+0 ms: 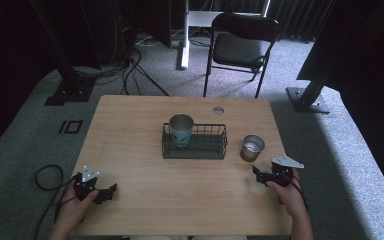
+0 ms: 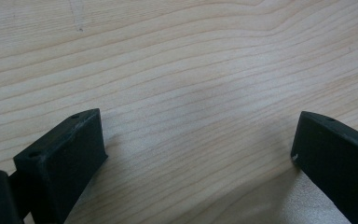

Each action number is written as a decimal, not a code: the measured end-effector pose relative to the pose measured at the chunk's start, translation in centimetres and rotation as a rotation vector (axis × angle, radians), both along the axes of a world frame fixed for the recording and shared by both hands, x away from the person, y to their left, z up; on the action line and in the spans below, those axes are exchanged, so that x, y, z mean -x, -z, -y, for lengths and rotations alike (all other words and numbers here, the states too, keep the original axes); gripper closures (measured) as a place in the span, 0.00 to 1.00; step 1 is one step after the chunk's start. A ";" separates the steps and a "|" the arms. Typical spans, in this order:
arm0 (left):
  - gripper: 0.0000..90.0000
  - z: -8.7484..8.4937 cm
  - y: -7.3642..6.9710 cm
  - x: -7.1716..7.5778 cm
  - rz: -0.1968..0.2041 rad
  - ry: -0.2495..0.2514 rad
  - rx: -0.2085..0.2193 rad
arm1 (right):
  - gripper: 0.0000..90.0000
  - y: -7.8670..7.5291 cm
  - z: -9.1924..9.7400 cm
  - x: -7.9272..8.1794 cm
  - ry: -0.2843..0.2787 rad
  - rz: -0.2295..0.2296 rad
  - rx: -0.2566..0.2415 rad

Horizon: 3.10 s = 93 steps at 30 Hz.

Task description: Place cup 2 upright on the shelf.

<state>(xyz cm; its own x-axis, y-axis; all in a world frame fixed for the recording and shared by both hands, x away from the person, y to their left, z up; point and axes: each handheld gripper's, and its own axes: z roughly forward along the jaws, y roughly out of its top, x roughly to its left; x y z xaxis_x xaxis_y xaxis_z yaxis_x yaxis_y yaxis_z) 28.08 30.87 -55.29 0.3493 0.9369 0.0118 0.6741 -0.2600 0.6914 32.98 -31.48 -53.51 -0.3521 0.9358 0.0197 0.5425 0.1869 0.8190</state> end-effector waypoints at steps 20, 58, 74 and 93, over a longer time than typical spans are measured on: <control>0.04 0.0 0.0 0.0 0.000 0.000 0.000 | 0.14 -0.7 -0.9 -2.2 -0.004 0.059 -0.052; 0.04 0.0 0.0 0.0 -0.002 0.000 0.002 | 0.13 -1.5 -2.6 -5.7 -0.034 0.142 -0.017; 0.04 0.0 0.0 0.0 -0.002 -0.001 0.002 | 0.13 -1.3 -2.9 -6.1 -0.058 0.177 -0.027; 0.04 0.0 0.0 0.0 -0.002 -0.001 0.002 | 0.15 -1.5 -3.1 -6.4 -0.059 0.173 -0.034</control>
